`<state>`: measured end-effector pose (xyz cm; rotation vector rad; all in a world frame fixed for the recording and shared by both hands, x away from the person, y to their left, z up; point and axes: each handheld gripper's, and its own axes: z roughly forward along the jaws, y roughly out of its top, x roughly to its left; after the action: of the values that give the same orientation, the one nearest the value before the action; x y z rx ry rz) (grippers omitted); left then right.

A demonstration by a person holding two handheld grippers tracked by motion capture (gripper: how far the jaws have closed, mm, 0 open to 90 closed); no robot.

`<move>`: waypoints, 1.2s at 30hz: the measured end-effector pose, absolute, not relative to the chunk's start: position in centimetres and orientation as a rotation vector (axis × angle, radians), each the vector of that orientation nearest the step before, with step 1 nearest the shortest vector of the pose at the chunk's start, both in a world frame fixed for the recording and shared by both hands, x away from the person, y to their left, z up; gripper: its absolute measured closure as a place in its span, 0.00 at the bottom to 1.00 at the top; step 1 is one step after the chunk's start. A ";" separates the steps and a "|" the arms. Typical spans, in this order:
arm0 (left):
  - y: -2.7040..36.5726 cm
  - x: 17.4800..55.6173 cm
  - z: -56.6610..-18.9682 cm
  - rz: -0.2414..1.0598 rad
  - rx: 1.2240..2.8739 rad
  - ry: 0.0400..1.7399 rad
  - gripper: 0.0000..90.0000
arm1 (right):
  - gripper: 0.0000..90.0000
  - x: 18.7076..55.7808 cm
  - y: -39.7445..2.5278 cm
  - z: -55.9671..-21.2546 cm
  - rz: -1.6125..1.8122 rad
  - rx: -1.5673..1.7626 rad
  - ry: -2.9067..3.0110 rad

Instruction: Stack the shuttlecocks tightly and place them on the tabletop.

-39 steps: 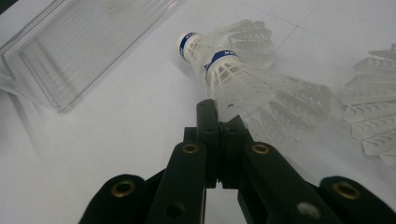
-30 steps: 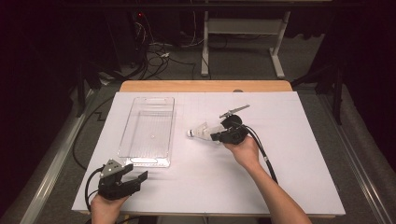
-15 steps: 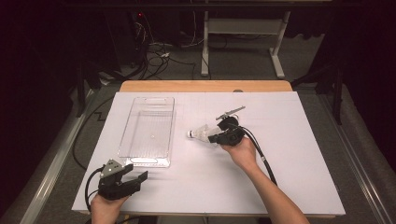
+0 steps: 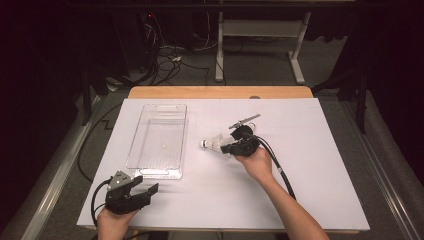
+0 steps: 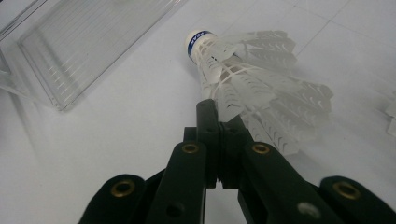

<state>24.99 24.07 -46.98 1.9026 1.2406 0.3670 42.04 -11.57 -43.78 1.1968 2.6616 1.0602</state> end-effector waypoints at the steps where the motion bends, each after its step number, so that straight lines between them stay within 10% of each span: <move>1: 24.1 25.0 -47.0 0.367 1.902 1.241 0.37 | 1.00 42.1 -11.5 -43.8 1.061 1.196 2.662; 36: 24.1 25.0 -47.0 0.362 1.907 1.238 0.37 | 0.98 42.8 -10.9 -44.4 1.040 1.200 2.679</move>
<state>25.00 24.07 -46.99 1.9071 1.2385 0.3617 42.76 -10.89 -44.37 1.2001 2.6788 1.0404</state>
